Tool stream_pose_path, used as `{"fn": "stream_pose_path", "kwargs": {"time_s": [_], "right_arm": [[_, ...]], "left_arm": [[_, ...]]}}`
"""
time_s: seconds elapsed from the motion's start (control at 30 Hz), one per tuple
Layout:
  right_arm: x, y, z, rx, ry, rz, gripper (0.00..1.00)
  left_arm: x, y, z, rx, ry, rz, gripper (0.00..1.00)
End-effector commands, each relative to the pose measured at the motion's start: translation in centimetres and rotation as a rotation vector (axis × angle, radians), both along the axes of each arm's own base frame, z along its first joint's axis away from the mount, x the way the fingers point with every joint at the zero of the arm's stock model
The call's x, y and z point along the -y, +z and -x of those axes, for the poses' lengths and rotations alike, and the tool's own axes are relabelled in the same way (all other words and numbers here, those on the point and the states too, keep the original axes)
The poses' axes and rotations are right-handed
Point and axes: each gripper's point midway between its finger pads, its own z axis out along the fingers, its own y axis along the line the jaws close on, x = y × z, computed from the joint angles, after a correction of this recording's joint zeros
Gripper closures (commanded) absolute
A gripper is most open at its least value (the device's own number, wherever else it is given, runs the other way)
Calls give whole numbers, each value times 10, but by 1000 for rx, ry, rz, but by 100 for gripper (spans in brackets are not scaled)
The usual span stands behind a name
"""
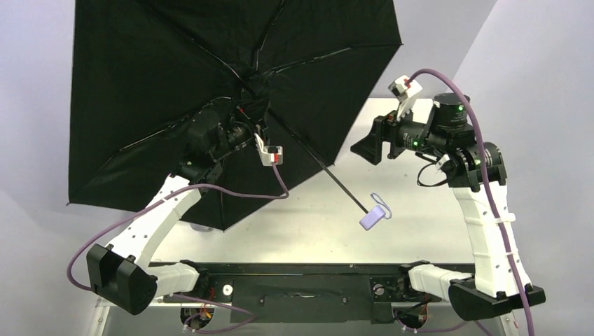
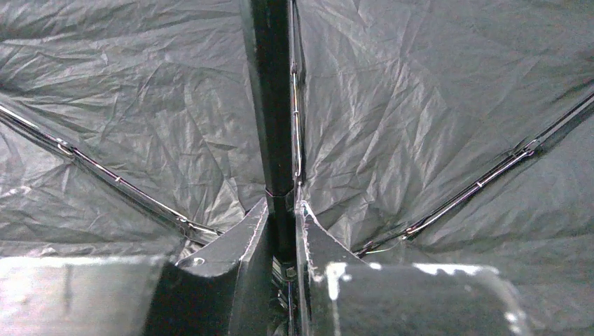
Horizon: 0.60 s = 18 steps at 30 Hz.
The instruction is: Open the umbrella
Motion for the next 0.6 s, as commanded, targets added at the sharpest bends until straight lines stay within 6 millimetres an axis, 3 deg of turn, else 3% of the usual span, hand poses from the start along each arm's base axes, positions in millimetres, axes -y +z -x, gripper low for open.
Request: {"fn": "stream_pose_path", "kwargs": {"time_s": [0.0, 0.23, 0.4, 0.57], "right_arm": [[-15, -16, 44, -143, 174, 57, 25], [-40, -45, 90, -237, 381, 122, 23], [-42, -71, 98, -301, 447, 183, 27], [-41, -98, 103, -352, 487, 221, 41]], "left_arm": [[-11, 71, 4, 392, 58, -40, 100], [1, 83, 5, 521, 16, -67, 100], [5, 96, 1, 570, 12, -60, 100], [6, 114, -2, 608, 17, -22, 100]]}}
